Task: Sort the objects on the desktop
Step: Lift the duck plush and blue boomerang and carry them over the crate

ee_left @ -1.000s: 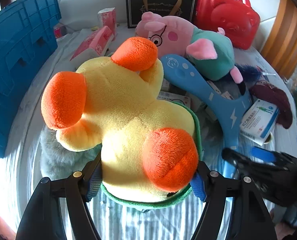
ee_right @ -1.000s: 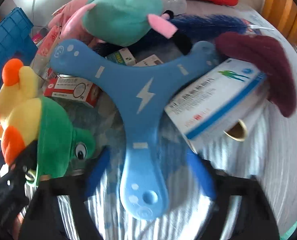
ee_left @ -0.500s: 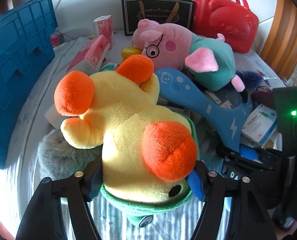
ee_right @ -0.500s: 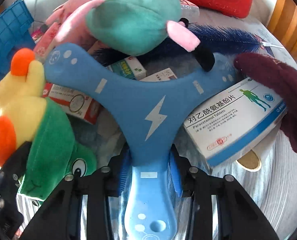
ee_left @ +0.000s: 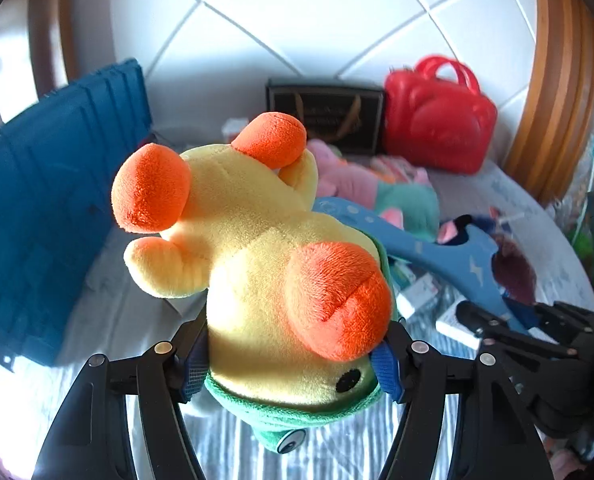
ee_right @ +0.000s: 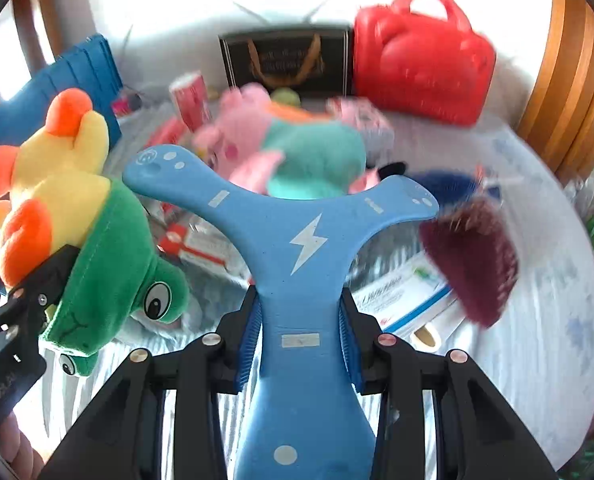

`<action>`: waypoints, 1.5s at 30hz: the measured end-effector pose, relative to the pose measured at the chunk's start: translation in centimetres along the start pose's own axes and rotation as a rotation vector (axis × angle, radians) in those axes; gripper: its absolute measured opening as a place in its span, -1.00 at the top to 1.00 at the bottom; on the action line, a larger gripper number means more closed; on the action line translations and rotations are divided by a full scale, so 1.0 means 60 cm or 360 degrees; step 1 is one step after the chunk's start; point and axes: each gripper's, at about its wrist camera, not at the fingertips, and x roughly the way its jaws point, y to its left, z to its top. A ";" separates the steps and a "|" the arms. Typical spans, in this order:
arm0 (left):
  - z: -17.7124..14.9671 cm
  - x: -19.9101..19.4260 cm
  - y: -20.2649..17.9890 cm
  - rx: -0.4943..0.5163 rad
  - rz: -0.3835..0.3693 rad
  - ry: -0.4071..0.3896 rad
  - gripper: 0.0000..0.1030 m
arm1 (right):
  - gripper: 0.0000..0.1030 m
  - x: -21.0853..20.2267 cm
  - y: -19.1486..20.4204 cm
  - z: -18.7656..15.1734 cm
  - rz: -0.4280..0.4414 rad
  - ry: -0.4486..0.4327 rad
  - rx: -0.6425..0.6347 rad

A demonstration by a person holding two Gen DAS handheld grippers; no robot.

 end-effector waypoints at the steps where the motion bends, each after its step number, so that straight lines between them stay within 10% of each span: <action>1: 0.004 -0.009 0.003 -0.0006 0.0004 -0.0017 -0.30 | 0.30 -0.014 0.008 0.014 -0.0005 -0.0029 -0.0014; 18: 0.076 -0.170 0.149 -0.0212 0.0260 -0.0358 -0.31 | 0.30 -0.188 0.161 0.134 0.0126 -0.0492 -0.0322; 32: 0.168 -0.290 0.454 -0.0238 0.0462 -0.0754 -0.34 | 0.30 -0.265 0.470 0.240 0.0257 -0.0803 -0.0379; 45: 0.153 -0.240 0.779 -0.0391 0.0673 -0.0551 -0.38 | 0.30 -0.185 0.854 0.298 0.0471 -0.0710 -0.0628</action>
